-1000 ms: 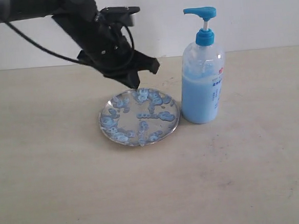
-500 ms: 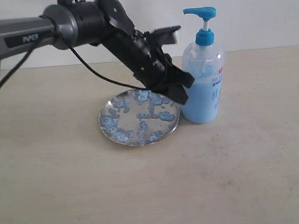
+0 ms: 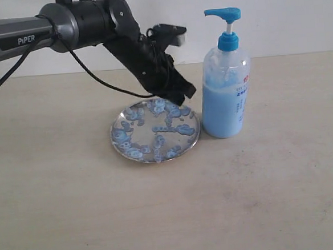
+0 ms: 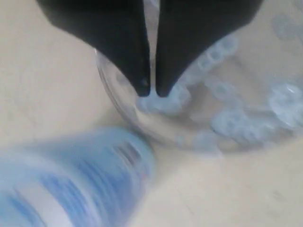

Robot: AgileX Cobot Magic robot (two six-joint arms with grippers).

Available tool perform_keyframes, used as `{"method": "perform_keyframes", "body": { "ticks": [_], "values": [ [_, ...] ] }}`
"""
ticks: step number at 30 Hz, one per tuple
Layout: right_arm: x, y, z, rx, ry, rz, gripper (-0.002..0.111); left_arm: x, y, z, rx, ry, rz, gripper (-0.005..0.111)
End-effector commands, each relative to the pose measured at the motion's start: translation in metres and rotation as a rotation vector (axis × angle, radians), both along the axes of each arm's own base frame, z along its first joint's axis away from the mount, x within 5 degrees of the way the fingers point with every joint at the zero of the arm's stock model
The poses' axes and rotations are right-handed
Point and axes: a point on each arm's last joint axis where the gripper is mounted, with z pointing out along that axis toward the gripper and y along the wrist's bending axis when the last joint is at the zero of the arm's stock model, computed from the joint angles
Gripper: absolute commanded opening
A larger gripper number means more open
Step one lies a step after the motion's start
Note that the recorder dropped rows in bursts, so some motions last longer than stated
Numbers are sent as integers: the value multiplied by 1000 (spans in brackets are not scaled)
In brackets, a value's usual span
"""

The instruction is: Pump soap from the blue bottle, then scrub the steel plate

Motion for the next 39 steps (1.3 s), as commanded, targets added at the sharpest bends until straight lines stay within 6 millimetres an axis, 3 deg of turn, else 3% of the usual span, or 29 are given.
{"method": "perform_keyframes", "body": {
  "ticks": [1, 4, 7, 8, 10, 12, 14, 17, 19, 21, 23, 26, 29, 33, 36, 39],
  "values": [
    [0, 0, 1, -8, -9, -6, 0, -16, 27, -7, 345, 118, -117, 4],
    [0, 0, 1, -8, -9, -6, 0, 2, 48, -4, 534, -34, 109, 4],
    [0, 0, 1, -8, -9, -6, 0, 10, 34, -1, 351, -81, 217, 4],
    [0, 0, 1, -8, -9, -6, 0, 7, 25, -1, 253, -41, 187, 4],
    [0, 0, 1, -8, -9, -6, 0, -7, 7, 0, 110, 29, -42, 4],
    [0, 0, 1, -8, -9, -6, 0, -21, 2, 1, 67, 111, -214, 4],
    [0, 0, 1, -8, -9, -6, 0, -28, 10, 1, 145, 193, -216, 4],
    [0, 0, 1, -8, -9, -6, 0, -19, 34, 5, 377, 113, -105, 4],
    [0, 0, 1, -8, -9, -6, 0, -3, 53, 20, 479, -69, 76, 4],
    [0, 0, 1, -8, -9, -6, 0, 10, 56, 41, 352, -195, 251, 4],
    [0, 0, 1, -8, -9, -6, 0, 8, 46, 65, 152, -232, 200, 4],
    [0, 0, 1, -8, -9, -6, 0, -15, 29, 98, -59, -225, -23, 4],
    [0, 0, 1, -8, -9, -6, 0, -35, 27, 126, -207, -226, 4, 4],
    [0, 0, 1, -8, -9, -6, 0, -66, 42, 151, -308, -367, 62, 4],
    [0, 0, 1, -8, -9, -6, 0, -109, 63, 178, -428, -573, 127, 4],
    [0, 0, 1, -8, -9, -6, 0, -170, 91, 190, -463, -767, 203, 4]
  ]
}}
